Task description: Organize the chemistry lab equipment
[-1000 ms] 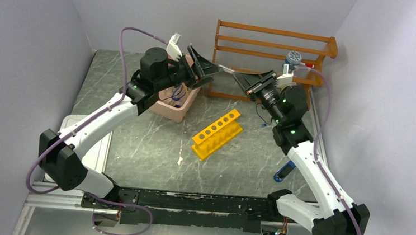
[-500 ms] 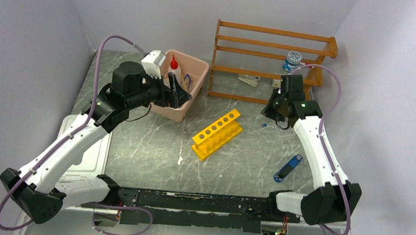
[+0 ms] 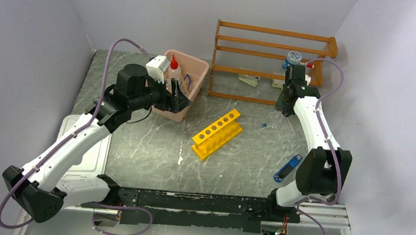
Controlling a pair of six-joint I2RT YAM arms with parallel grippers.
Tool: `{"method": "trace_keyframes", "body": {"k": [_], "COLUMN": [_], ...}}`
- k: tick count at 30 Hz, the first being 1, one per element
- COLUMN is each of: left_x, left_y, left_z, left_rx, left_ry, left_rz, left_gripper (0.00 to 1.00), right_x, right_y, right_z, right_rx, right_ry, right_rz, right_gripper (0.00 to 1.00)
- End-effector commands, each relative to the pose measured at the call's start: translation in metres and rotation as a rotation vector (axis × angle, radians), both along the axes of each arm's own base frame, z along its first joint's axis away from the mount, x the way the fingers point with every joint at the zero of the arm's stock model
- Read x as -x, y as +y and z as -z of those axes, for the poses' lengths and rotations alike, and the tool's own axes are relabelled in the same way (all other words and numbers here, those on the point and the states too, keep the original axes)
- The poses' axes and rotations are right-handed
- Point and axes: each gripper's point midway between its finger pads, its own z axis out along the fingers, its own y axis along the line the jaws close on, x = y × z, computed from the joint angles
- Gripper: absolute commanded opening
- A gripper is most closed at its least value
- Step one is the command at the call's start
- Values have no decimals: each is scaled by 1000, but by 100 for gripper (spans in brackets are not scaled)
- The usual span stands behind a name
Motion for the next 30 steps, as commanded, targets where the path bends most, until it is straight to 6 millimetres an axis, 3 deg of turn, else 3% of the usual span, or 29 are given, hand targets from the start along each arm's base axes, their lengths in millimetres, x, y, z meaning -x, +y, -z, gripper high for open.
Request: {"method": "trace_keyframes", "body": {"k": [1, 10, 15, 20, 21, 30], "left_x": [-13, -37, -46, -49, -50, -55], "left_y": [-10, -29, -31, -33, -30, -25], "left_z": [-13, -11, -13, -9, -10, 0], "left_rx": [-3, -16, -40, -81, -93, -124], "left_ry": [-55, -66, -84, -86, -91, -79], "left_rz": [26, 58, 55, 51, 41, 9], "left_gripper": [84, 84, 84, 84, 85, 85], "right_x": [-24, -51, -60, -63, -63, -50], "right_y": [-13, -12, -12, -1, -10, -16], "right_z": [7, 32, 34, 48, 51, 55], "right_rx": [37, 17, 16, -31, -35, -36], "right_ry": [-17, -2, 2, 51, 57, 104], "right_rz": [23, 7, -2, -50, -30, -28], "right_gripper": [16, 16, 16, 16, 16, 17]}}
